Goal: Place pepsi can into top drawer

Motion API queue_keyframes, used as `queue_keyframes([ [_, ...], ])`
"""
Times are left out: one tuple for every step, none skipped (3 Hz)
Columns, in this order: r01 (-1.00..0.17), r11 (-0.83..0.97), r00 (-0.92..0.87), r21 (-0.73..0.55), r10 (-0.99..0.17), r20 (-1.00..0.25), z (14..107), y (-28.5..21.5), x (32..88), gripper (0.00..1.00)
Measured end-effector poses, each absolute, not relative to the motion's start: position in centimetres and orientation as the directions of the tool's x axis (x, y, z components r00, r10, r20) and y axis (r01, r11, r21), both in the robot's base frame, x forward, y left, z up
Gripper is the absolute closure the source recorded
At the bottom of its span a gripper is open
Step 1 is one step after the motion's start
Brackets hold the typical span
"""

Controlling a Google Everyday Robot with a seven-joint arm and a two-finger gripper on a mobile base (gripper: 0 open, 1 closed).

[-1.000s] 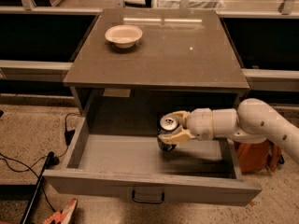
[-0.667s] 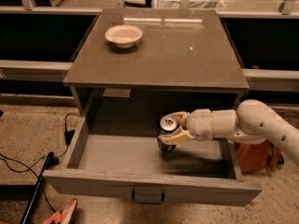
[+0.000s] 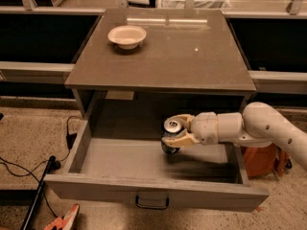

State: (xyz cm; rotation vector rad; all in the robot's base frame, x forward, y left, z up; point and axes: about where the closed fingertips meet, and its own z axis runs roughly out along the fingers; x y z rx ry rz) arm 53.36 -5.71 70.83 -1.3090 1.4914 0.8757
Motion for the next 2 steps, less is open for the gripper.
queue_keyframes([
  [-0.982,0.175,0.006,-0.065,-0.315,-0.949,70.84,-5.70,53.36,0.13],
  [-0.982,0.175,0.006,-0.064,-0.315,-0.949,70.84,-5.68,53.35,0.00],
])
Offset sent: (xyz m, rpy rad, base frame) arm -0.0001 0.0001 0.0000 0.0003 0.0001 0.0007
